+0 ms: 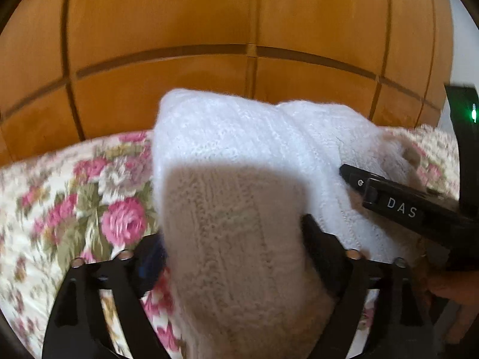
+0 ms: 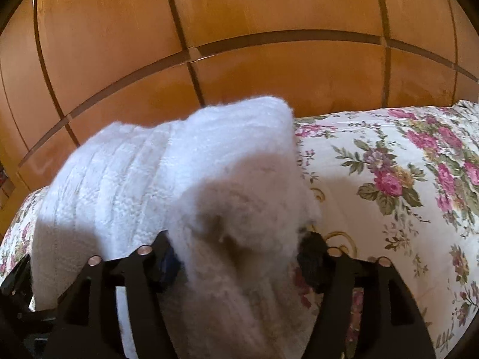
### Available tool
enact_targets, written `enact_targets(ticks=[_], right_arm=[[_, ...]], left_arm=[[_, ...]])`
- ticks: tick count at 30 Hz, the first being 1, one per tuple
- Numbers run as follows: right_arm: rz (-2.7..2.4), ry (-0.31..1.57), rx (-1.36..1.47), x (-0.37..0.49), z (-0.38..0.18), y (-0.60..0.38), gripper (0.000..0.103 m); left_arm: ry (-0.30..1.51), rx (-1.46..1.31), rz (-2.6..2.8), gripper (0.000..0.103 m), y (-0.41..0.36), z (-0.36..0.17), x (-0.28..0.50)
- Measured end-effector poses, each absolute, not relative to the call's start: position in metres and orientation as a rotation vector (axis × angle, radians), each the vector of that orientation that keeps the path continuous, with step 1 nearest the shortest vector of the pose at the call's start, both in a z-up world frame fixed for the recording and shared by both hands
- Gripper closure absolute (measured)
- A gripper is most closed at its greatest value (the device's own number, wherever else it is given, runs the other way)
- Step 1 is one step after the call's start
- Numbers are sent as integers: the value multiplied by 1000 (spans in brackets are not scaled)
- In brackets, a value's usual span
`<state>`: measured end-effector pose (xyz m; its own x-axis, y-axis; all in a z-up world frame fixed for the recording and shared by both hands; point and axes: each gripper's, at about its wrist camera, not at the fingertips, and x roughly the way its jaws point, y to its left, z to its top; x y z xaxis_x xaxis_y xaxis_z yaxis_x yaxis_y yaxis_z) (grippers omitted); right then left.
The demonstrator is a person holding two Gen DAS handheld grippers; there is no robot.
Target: Fold small clothes
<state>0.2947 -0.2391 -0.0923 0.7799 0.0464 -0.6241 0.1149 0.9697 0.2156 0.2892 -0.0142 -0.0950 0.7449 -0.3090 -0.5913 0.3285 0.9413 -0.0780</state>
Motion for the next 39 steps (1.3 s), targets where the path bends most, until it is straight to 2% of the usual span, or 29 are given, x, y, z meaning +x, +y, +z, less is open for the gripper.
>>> enact_targets(ticks=[2, 6, 9, 11, 14, 20, 23, 31, 39], right_arm=[[-37, 635, 265, 289, -88, -243, 27], [-67, 507, 305, 256, -77, -252, 23], [-162, 583, 308, 257, -84, -257, 21], [-199, 676, 311, 271, -95, -260, 20], [-228, 702, 300, 277, -99, -261, 17], [-249, 607, 258, 256, -88, -253, 12], [-236, 521, 239, 234, -77, -246, 3], [-223, 323, 195, 174, -51, -226, 2], [-258, 297, 259, 135, -50, -233, 2]], left_arm=[[619, -41, -361, 14, -2, -93, 280], [547, -148, -291, 11, 23, -88, 264], [627, -177, -251, 9, 27, -99, 279], [699, -162, -260, 9, 22, -106, 290], [717, -141, -259, 6, 17, -108, 292], [659, -84, -193, 4, 14, -101, 267], [596, 7, -117, 4, 4, -93, 246], [436, 85, -47, 4, -1, -74, 196], [474, 17, -18, 4, 15, -68, 171]])
